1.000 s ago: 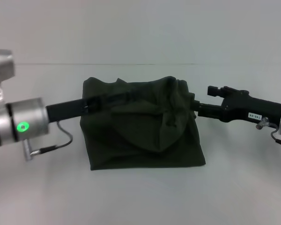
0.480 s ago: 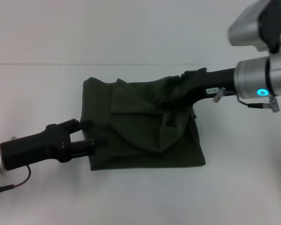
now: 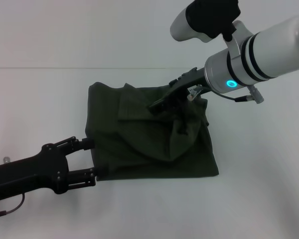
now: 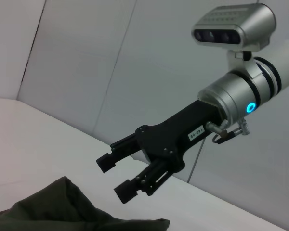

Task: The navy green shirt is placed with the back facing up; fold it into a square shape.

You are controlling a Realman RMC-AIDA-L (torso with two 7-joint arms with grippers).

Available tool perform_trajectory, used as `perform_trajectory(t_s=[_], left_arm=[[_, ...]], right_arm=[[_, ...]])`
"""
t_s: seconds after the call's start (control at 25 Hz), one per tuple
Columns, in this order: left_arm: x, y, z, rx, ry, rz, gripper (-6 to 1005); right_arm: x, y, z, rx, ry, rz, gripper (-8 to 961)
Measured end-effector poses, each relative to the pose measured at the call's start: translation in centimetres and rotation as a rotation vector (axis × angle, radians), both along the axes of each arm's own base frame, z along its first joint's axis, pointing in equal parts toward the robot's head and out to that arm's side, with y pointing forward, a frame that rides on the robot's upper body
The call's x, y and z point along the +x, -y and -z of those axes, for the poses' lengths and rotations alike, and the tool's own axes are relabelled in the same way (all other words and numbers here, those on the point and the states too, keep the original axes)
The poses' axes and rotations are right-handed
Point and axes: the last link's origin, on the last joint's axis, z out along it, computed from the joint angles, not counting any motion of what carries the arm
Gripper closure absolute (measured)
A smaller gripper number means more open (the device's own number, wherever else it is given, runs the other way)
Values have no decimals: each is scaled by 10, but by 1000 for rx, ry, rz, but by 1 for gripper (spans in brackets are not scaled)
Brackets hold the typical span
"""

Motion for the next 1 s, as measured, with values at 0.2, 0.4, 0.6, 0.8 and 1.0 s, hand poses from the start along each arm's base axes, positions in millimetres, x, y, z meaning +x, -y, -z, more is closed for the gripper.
perform_trajectory(t_s=[0.2, 0.4, 0.6, 0.8, 1.0], left_arm=[[-2, 4, 3, -6, -11, 6, 95], [-2, 4, 4, -17, -18, 13, 95], [2, 6, 7, -40, -24, 44, 95], [5, 7, 10, -44, -13, 57, 94], [8, 4, 10, -45, -8, 64, 94]], right_arm=[[-5, -1, 1, 15, -15, 49, 11], [-6, -6, 0, 57, -14, 114, 11], [-4, -9, 15, 64, 51, 161, 11], [-1, -10, 30, 83, 72, 133, 12], [4, -13, 38, 109, 57, 104, 11]])
